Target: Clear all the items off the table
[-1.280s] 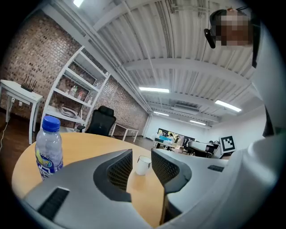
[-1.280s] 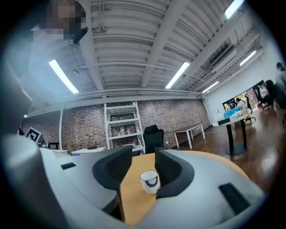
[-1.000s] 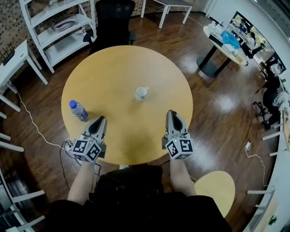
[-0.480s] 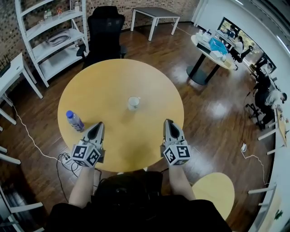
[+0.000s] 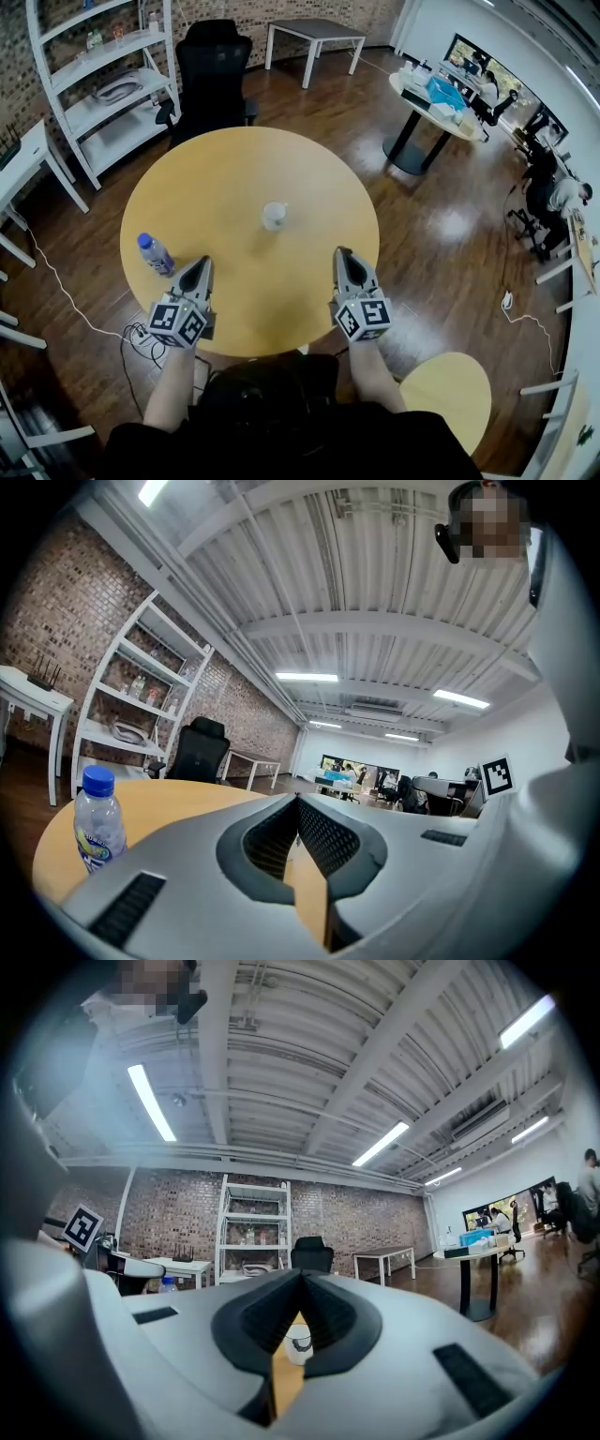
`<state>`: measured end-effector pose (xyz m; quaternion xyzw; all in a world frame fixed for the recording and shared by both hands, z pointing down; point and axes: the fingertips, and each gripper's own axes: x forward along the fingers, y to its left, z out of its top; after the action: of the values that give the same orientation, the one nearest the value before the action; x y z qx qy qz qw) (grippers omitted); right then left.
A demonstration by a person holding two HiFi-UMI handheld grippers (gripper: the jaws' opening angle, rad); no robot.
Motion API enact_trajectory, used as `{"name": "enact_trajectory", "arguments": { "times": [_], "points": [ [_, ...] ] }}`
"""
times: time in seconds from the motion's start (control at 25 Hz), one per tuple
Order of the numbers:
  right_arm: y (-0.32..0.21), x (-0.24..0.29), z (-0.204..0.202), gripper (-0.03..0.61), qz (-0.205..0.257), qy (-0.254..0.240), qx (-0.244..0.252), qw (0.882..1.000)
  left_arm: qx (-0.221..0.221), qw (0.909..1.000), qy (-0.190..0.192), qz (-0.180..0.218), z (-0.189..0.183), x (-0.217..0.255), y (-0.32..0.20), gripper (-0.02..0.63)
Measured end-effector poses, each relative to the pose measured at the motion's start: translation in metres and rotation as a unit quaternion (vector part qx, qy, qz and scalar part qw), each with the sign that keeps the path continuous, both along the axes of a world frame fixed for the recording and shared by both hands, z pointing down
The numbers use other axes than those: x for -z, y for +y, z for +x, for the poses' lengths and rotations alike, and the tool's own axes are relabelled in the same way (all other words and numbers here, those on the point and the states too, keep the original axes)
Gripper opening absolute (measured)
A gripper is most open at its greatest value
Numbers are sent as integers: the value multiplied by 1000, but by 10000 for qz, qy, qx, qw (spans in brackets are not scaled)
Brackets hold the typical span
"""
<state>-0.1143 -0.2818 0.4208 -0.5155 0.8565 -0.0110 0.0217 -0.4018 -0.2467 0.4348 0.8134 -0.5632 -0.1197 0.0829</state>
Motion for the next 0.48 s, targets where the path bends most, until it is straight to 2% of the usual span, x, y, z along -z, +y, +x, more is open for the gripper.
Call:
{"name": "enact_trajectory", "arguments": {
  "times": [0.24,0.48],
  "points": [
    [-1,16,6,2,151,80,-34,9998,-33,9998,66,196,8,19,-12,3],
    [3,12,11,2,97,59,-84,9999,-138,9998,3,140,19,17,-8,3]
  ]
}}
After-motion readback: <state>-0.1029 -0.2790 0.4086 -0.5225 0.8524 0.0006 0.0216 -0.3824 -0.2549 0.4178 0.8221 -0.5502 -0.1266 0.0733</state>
